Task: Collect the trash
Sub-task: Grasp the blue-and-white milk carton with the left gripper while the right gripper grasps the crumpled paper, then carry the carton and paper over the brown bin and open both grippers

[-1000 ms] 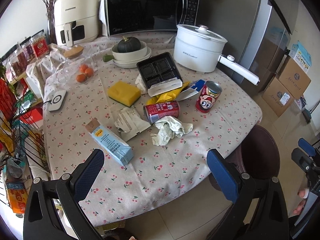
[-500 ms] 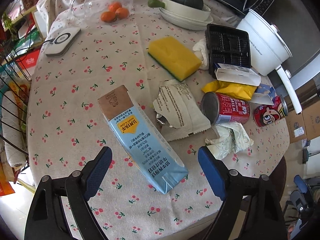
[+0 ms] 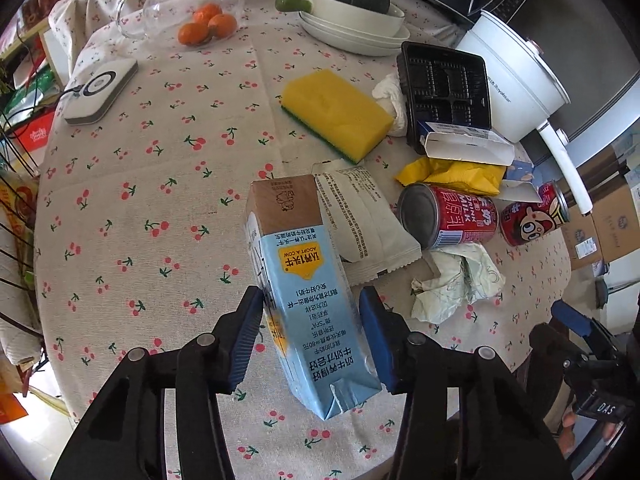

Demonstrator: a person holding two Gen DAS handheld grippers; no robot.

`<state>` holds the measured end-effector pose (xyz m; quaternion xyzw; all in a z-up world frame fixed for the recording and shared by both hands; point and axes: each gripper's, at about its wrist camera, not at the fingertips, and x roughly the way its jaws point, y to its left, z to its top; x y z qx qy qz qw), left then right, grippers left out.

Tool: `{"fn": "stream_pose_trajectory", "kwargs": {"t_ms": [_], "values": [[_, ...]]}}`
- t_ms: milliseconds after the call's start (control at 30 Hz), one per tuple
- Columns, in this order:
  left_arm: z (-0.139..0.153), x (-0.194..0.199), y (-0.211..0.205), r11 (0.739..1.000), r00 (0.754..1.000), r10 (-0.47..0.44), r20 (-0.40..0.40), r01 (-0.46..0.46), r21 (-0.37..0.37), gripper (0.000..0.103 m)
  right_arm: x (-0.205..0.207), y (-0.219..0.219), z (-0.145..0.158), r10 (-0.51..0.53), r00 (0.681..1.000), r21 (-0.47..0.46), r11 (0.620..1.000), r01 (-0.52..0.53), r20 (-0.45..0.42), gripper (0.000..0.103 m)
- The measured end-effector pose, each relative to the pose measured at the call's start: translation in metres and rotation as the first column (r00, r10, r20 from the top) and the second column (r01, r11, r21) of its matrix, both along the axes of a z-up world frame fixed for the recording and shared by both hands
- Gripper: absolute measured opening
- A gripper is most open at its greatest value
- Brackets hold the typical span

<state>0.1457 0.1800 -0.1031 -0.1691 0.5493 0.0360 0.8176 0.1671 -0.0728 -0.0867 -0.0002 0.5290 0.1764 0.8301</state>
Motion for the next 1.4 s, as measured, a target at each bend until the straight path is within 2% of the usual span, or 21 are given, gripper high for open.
{"fn": "stream_pose_trajectory", "kwargs": {"t_ms": [167,267,433,567,667,700,767,800,833,900,1167,1400], "values": [[0.012,-0.013,0.014,0.998,0.999,-0.019,0.036,0.017,0.059,0.050,0.013,0.030,-0.014,0.016,1.000,-0.005,1.000,-0.016,-0.024,0.103],[0.015,-0.018,0.023,0.998,0.999,-0.020,0.040,0.018,0.068,0.049,0.017,0.048,-0.023,0.043,0.999,-0.045,0.998,-0.045,-0.026,0.103],[0.005,-0.020,0.029,0.998,1.000,-0.022,-0.005,0.022,0.065,0.049,0.023,0.066,-0.033,0.070,0.997,-0.109,0.992,-0.071,-0.012,0.099],[-0.007,-0.018,0.026,0.996,0.998,-0.034,-0.050,0.038,0.084,0.049,0.030,0.068,-0.041,0.064,0.998,-0.114,0.991,-0.066,-0.018,0.095],[-0.014,-0.017,0.028,0.997,0.997,-0.024,-0.073,0.029,0.068,0.048,0.034,0.067,-0.046,0.055,0.998,-0.108,0.993,-0.057,-0.015,0.088],[-0.015,-0.017,0.029,0.998,0.997,-0.019,-0.074,0.024,0.062,0.044,0.034,0.067,-0.046,0.063,0.998,-0.107,0.992,-0.064,-0.009,0.085],[-0.011,-0.019,0.030,0.999,0.998,-0.014,-0.062,0.017,0.048,0.040,0.033,0.069,-0.045,0.089,0.996,-0.105,0.991,-0.089,-0.005,0.072],[-0.008,-0.020,0.031,0.999,0.999,-0.012,-0.051,0.015,0.045,0.040,0.032,0.069,-0.043,0.100,0.995,-0.087,0.991,-0.101,-0.011,0.058],[-0.004,-0.021,0.031,0.999,0.999,-0.014,-0.038,0.016,0.048,0.040,0.031,0.068,-0.041,0.103,0.995,-0.079,0.992,-0.104,-0.012,0.052],[0.004,-0.024,0.028,0.998,1.000,-0.024,-0.013,0.024,0.061,0.040,0.028,0.067,-0.038,0.111,0.994,-0.073,0.991,-0.111,-0.009,0.047],[0.020,-0.027,0.007,0.995,0.997,-0.073,0.029,0.071,0.069,0.040,0.012,0.037,-0.020,0.101,0.995,-0.031,0.994,-0.102,-0.021,0.045],[0.028,-0.026,-0.021,0.990,0.990,-0.129,0.051,0.126,0.064,0.040,0.000,0.005,-0.006,0.074,0.997,-0.036,0.997,-0.074,-0.004,0.046]]}}
